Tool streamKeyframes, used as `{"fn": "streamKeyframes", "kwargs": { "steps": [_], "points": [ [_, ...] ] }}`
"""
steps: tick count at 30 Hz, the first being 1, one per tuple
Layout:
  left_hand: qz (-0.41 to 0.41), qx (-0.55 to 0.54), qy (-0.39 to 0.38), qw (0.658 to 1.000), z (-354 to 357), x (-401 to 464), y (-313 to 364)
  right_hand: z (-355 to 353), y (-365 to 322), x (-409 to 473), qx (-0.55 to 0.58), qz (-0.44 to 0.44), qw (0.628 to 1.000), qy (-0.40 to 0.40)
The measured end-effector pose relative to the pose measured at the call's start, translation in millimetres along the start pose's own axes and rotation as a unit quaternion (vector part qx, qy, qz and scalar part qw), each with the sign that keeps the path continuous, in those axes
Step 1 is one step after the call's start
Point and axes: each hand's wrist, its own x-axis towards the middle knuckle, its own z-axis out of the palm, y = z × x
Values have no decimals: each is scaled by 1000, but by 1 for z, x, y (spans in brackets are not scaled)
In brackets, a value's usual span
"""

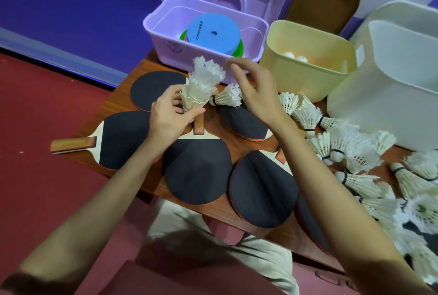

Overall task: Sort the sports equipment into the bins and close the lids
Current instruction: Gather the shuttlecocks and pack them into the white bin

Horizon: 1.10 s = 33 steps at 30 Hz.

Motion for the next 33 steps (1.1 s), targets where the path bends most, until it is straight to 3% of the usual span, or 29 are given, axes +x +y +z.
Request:
{"fn": "streamKeyframes", "kwargs": {
  "steps": [3, 7, 15, 17, 20, 25, 29, 33],
  "points": [
    [-7, 4, -2, 1000, -1, 3, -2, 3, 27, 1, -49, 69, 996, 17],
    [-11, 4, -2, 1000, -1, 6, -4, 17, 57, -3, -154, 143, 975, -65],
    [-7, 23, -8, 1000, -2, 7, -2, 43, 63, -7, -154, 158, 969, -113],
    [3, 29, -11, 1000, -3, 5, 0, 35, 57, -12, -138, 159, 975, -79],
    [18, 35, -17, 999, -3, 3, 5, 9, 42, -30, -90, 160, 982, 33],
    [44, 23, -47, 998, 9, -2, 24, -48, 21, -58, -50, 147, 965, 213],
    [97, 40, -93, 990, 30, -5, 45, -83, 13, -66, -38, 132, 964, 229],
    [152, 54, -143, 976, 63, -4, 76, -111, 11, -79, -52, 129, 973, 183]
  ]
}}
